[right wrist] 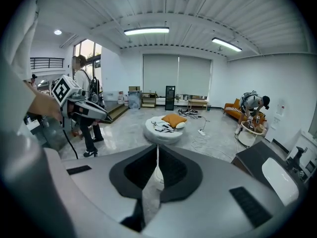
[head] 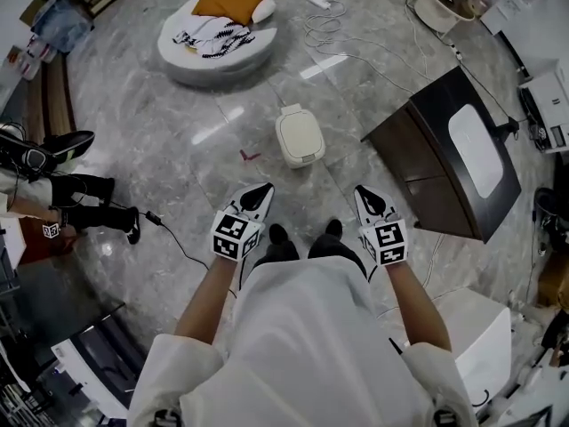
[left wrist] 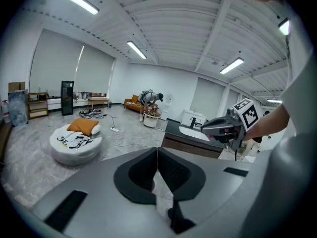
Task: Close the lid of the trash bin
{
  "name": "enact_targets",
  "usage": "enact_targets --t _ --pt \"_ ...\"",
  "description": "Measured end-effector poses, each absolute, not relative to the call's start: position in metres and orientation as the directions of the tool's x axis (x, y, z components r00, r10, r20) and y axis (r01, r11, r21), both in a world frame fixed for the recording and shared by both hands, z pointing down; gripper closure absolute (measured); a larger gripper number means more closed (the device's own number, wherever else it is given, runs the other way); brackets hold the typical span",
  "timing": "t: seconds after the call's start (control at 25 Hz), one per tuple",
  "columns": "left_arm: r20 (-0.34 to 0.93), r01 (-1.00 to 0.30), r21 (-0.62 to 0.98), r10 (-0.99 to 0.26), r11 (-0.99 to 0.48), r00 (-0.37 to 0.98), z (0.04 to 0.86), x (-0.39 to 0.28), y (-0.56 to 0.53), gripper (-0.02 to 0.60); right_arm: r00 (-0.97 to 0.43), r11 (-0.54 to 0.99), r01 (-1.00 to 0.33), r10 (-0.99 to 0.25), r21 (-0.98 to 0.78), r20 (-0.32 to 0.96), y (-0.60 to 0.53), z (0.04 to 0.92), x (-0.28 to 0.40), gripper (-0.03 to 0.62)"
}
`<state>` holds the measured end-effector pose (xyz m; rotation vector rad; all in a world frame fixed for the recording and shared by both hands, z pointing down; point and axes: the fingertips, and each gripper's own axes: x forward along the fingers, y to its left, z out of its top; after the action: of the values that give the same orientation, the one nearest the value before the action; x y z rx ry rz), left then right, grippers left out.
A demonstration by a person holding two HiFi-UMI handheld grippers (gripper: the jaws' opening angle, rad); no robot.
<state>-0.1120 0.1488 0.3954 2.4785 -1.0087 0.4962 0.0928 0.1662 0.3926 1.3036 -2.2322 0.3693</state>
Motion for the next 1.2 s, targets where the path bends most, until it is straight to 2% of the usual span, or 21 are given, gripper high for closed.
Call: enact_targets --t 0.6,1.2 --pt "0.445 -0.811 0.198 -0.687 -0.55 0.574 0.369 -0.072 0.151 0.561 -0.495 0.581 -0.814 -0.706 0.014 0.507 0.146 0.371 0.143 0.56" --pt "0.396 -0.86 0.18 -0.766 -0.477 0.507 0.341 -0.073 0.155 0.561 -0.521 0.59 -0.807 -0.728 0.02 0.446 0.13 0.341 0.164 0.56"
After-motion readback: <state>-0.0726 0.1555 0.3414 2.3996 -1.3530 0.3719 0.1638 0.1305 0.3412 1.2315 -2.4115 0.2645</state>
